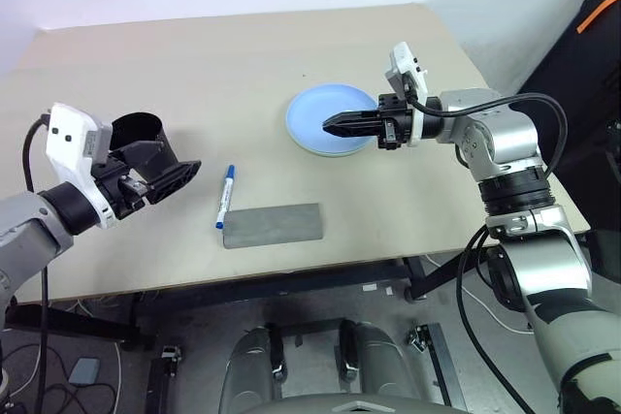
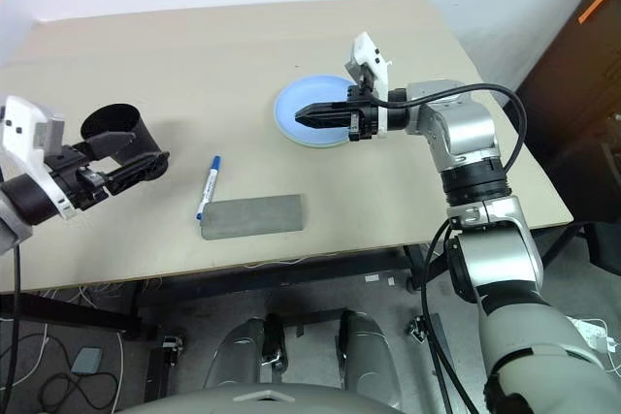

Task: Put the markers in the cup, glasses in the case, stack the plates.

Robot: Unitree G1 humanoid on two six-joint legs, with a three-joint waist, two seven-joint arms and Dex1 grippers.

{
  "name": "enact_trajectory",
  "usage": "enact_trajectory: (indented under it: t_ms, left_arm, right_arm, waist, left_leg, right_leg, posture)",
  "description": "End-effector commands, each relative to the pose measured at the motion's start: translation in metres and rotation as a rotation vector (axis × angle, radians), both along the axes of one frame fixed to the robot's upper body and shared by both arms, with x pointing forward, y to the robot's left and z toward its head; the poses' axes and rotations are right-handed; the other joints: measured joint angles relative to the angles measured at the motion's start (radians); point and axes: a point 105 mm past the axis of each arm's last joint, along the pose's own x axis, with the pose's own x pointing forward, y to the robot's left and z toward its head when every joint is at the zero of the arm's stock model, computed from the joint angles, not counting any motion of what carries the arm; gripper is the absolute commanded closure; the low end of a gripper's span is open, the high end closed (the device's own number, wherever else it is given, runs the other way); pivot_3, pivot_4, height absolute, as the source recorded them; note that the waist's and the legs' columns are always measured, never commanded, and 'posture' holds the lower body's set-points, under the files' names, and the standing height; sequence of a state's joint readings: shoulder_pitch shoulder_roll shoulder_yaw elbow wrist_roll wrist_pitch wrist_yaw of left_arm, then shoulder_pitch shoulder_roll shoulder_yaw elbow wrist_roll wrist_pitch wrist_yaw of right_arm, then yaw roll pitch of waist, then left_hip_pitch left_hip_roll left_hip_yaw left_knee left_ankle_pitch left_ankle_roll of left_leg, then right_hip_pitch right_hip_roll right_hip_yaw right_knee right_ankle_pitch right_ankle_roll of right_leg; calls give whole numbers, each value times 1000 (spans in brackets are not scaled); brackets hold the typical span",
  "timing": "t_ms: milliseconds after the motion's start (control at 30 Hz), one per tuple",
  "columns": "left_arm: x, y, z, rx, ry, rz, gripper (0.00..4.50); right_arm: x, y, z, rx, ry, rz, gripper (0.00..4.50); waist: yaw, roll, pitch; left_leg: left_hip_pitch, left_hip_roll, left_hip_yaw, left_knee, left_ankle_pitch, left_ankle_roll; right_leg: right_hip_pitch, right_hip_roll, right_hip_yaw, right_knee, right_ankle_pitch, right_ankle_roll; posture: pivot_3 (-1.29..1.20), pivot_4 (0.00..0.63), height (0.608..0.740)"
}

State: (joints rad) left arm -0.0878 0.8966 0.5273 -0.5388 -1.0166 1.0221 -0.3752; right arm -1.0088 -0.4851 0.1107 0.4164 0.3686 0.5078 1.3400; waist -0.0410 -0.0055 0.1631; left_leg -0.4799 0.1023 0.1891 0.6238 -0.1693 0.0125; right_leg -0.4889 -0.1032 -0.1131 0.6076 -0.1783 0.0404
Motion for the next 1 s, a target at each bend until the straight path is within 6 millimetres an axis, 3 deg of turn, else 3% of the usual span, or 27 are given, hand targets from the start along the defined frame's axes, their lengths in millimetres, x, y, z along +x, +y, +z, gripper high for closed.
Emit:
enact_trajectory:
  t_ms: [33,133,333,533,800,1000]
  left_arm:
    - [15,11,-29,25,95,122,449]
    - [27,9,-40,48,114,164,449]
    - [42,-14,-49,13,139,118,449]
    - [59,-16,-66,11,260,235,449]
    - [68,-17,-73,69,341,338,449]
    - [68,-32,-75,129,383,264,449]
  right_arm:
    - [-5,-2,19,16,-77,11,4500]
    - [-5,-2,17,8,-78,2,4500]
    - [-4,-5,18,15,-83,-27,4500]
    - [-3,-10,17,4,-84,-53,4500]
    - [0,-15,16,10,-81,-93,4500]
    - [1,-17,13,5,-75,-113,4500]
  waist:
    - [0,0,0]
    - [3,-1,1]
    - [6,-2,1]
    - [11,-2,1]
    - [19,-2,2]
    - [28,-2,2]
  left_leg:
    - [0,0,0,0,0,0]
    - [0,0,-1,0,0,0]
    - [-1,-1,0,0,0,0]
    - [0,-1,0,1,0,0]
    - [1,-1,-3,7,0,0]
    - [1,-1,-4,7,0,0]
  right_leg:
    - [0,0,0,0,0,0]
    - [0,0,0,0,0,0]
    - [1,0,0,-1,0,0]
    - [5,0,0,0,0,0]
    - [8,0,0,4,0,0]
    - [8,0,0,4,0,0]
  posture:
    - [0,150,711]
    - [0,150,711]
    - [0,150,711]
    - [0,150,711]
    - [0,150,711]
    - [0,150,711]
